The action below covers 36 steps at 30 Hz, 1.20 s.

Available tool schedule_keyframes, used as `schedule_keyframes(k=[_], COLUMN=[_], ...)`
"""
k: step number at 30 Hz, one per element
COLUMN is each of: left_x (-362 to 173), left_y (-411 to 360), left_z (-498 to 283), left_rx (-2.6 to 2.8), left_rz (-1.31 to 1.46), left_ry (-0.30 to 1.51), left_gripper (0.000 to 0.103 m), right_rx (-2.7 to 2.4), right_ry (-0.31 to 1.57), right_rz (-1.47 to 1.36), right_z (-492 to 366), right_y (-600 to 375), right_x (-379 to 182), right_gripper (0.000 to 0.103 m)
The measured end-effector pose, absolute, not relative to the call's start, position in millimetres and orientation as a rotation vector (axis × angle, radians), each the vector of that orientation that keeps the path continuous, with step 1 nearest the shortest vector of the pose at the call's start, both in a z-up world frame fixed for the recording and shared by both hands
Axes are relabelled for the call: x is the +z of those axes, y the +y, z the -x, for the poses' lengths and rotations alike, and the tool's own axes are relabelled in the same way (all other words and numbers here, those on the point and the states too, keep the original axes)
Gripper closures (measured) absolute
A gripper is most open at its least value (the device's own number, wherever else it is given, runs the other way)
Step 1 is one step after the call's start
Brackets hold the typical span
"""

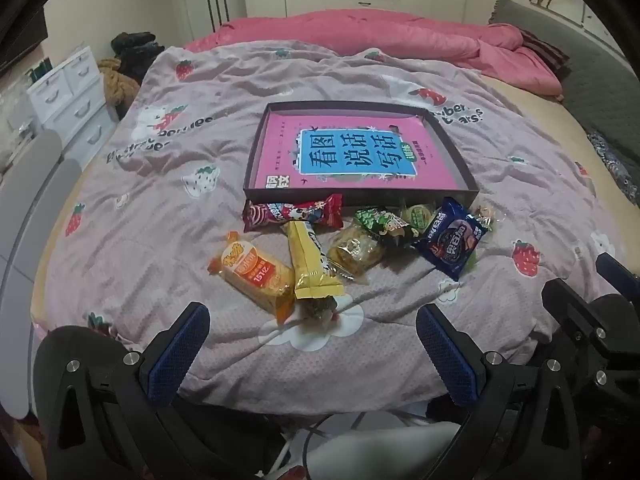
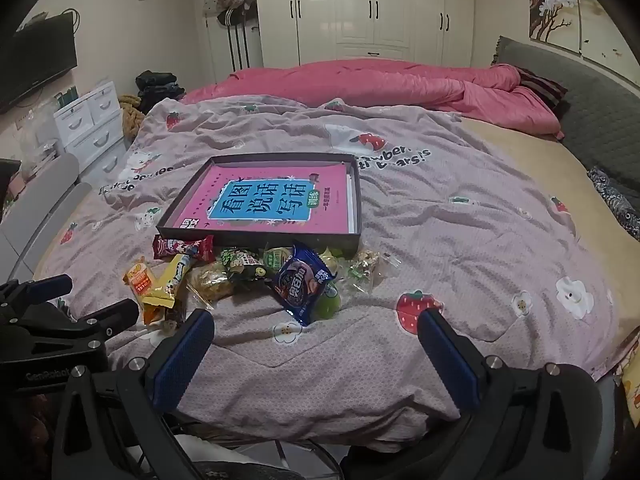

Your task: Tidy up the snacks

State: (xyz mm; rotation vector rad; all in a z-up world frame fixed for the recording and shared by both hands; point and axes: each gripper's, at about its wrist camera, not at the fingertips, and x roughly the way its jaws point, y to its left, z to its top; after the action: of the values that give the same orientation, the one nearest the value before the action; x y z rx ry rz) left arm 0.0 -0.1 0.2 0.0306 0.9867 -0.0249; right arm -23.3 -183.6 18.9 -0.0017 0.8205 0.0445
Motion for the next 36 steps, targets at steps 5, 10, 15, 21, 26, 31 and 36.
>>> schedule_keyframes(k=[5, 10, 15, 21, 26, 31, 36], left_x=[-3.2, -6.6, -5.8, -6.9, -6.8, -8.1, -9.0], left_y=[-0.1, -0.9, 0.0, 1.2, 1.5, 0.9, 0.9], left_z=[1.2, -0.1, -3.6, -3.6, -3.3, -4.1, -4.8], left_rx=[-0.028, -0.026, -0.022, -0.026, -0.024, -0.025, -0.025], left_rz=[-0.021, -0.024, -0.021, -0.021, -0.021, -0.02, -0.019], left_ry=[0.989, 1.0, 1.006, 1.007, 1.008, 1.015, 1.017], left_gripper=[0.0, 0.0, 0.0, 0.0, 0.0, 0.0, 0.0], right_rx=[0.053, 0.051, 0.053, 0.053, 0.052, 0.05, 0.049], right_ry=[0.826, 0.834, 0.837, 0.841, 0.844, 0.846, 0.852], right_rz=[-0.006, -0.005, -0.005, -0.006, -0.003, -0.004, -0.005], right_z=[22.4, 20.5, 19.8, 18.7, 17.8, 17.3, 16.8], right_y=[-185.3, -185.5, -186.0, -186.8, -185.6, -185.4, -184.7], right_x=[17.7, 17.2, 13.0, 12.5, 10.9, 11.5, 10.4], right_gripper=[0.001, 0.001, 0.001, 0.001, 0.001, 0.001, 0.001])
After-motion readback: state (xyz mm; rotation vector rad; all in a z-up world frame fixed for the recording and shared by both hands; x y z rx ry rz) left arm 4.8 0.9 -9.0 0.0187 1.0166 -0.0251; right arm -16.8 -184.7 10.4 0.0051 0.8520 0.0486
